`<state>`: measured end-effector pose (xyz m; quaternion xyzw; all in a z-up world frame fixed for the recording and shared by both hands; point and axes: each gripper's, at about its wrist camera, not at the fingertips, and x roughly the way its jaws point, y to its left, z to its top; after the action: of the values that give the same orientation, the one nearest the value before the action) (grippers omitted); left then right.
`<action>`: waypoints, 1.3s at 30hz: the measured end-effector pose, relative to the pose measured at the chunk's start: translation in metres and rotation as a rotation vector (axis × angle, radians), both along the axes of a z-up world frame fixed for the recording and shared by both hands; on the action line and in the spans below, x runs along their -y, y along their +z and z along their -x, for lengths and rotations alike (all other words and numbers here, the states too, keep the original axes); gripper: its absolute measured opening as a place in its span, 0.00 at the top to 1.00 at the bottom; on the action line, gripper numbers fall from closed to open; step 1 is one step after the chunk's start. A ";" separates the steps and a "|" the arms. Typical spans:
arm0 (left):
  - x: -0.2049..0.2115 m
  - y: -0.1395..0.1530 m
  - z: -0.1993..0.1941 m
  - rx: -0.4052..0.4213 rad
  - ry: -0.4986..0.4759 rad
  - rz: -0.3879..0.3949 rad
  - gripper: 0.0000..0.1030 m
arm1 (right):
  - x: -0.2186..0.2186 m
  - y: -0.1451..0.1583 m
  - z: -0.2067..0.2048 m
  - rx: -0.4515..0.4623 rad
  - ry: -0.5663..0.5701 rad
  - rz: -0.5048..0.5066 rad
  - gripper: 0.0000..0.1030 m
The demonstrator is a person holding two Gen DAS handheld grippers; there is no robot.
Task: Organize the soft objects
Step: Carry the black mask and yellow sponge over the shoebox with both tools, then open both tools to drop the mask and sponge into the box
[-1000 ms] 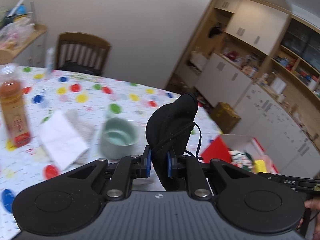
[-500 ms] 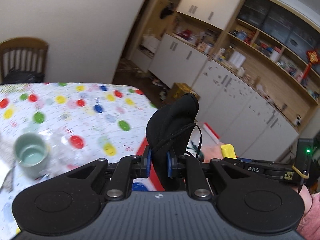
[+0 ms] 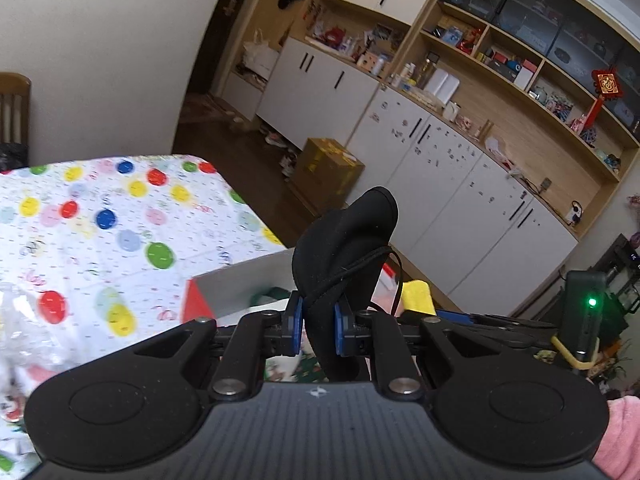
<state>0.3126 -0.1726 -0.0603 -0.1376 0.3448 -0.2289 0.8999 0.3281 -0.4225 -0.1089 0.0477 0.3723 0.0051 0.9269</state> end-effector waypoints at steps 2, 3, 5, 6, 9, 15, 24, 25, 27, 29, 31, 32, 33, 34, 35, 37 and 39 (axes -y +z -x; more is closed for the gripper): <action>0.011 -0.004 -0.009 -0.017 -0.010 0.007 0.86 | 0.007 -0.005 -0.009 -0.014 -0.015 -0.013 0.64; 0.016 -0.007 -0.013 -0.031 -0.015 0.014 0.86 | 0.010 -0.008 -0.014 -0.024 -0.022 -0.014 0.64; 0.026 -0.015 -0.022 -0.063 -0.022 0.024 0.86 | 0.013 -0.014 -0.023 -0.042 -0.029 -0.006 0.64; 0.031 -0.020 -0.025 -0.077 -0.026 0.021 0.86 | 0.014 -0.017 -0.027 -0.052 -0.032 -0.001 0.64; 0.044 -0.034 -0.033 -0.116 -0.038 -0.004 0.86 | 0.017 -0.029 -0.037 -0.081 -0.038 0.000 0.64; 0.060 -0.060 -0.037 -0.133 -0.058 -0.111 0.86 | 0.009 -0.049 -0.047 -0.122 0.002 0.024 0.64; 0.074 -0.088 -0.047 -0.163 -0.074 -0.255 0.86 | -0.007 -0.074 -0.053 -0.177 0.050 0.045 0.64; 0.075 -0.090 -0.048 -0.171 -0.075 -0.266 0.86 | -0.008 -0.076 -0.053 -0.179 0.051 0.046 0.64; 0.078 -0.094 -0.048 -0.182 -0.079 -0.285 0.86 | -0.009 -0.079 -0.054 -0.180 0.050 0.042 0.64; 0.079 -0.097 -0.048 -0.186 -0.082 -0.304 0.86 | -0.009 -0.080 -0.054 -0.177 0.041 0.042 0.64; 0.082 -0.100 -0.048 -0.183 -0.085 -0.325 0.86 | -0.009 -0.079 -0.054 -0.172 0.029 0.038 0.64; 0.083 -0.101 -0.048 -0.181 -0.084 -0.331 0.86 | -0.009 -0.078 -0.053 -0.170 0.027 0.036 0.64; 0.084 -0.101 -0.047 -0.177 -0.084 -0.336 0.86 | -0.008 -0.077 -0.053 -0.168 0.027 0.035 0.64; 0.085 -0.101 -0.047 -0.179 -0.083 -0.341 0.86 | -0.008 -0.076 -0.052 -0.167 0.028 0.034 0.64; 0.086 -0.101 -0.047 -0.182 -0.081 -0.342 0.86 | -0.008 -0.075 -0.051 -0.165 0.030 0.033 0.63; 0.085 -0.100 -0.046 -0.183 -0.073 -0.337 0.86 | -0.008 -0.072 -0.048 -0.162 0.042 0.030 0.62; 0.083 -0.098 -0.046 -0.185 -0.071 -0.327 0.86 | -0.007 -0.068 -0.046 -0.162 0.052 0.022 0.60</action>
<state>0.3583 -0.2557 -0.1586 0.0021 0.4632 -0.1877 0.8661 0.3741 -0.4152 -0.1772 0.0281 0.4474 0.0212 0.8936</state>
